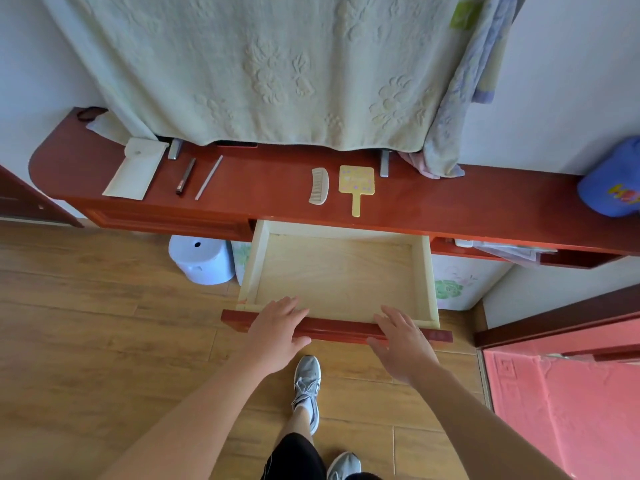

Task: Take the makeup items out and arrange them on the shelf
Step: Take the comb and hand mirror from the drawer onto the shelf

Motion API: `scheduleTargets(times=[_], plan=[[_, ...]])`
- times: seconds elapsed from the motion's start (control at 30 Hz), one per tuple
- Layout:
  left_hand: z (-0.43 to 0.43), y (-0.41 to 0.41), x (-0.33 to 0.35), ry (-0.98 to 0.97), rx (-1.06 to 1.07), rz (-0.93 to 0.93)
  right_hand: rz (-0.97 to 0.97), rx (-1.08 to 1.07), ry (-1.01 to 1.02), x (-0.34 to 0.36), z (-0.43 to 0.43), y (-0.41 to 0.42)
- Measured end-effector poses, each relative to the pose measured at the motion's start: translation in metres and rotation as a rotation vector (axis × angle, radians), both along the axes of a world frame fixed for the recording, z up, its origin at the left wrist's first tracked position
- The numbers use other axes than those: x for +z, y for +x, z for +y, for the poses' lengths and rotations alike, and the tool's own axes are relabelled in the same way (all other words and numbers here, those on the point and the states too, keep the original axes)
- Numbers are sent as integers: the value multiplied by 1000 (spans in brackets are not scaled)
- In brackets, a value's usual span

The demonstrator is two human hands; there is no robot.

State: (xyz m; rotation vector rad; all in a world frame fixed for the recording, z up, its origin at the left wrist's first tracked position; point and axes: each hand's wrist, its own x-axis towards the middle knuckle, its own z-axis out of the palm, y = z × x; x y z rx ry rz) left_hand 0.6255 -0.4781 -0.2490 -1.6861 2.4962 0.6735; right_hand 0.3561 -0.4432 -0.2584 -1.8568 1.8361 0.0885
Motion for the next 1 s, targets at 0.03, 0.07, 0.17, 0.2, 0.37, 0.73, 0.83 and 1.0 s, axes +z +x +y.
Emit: scheduleTargets(times=[0.03, 0.07, 0.17, 0.2, 0.37, 0.73, 0.83, 1.0], plan=[[1, 0, -4, -10, -3, 3, -2, -4, -17, -2, 3, 0], [2, 1, -8, -15, 3, 13, -6, -8, -37, -4, 5, -1], [3, 3, -20, -42, 23, 25, -17, -32, -103, -11, 9, 0], [2, 4, -23, -65, 28, 23, -15, -41, -125, -12, 9, 0], [-3, 8, -32, -154, 47, 48, -9, -64, -183, -18, 5, -1], [-46, 3, -37, -187, 53, 107, -18, -116, -165, -13, -39, -3], [-64, 1, -38, -195, 49, 106, -12, -130, -155, -13, -56, -5], [-97, -4, -38, -210, 40, 111, -10, -161, -149, -14, -86, -8]])
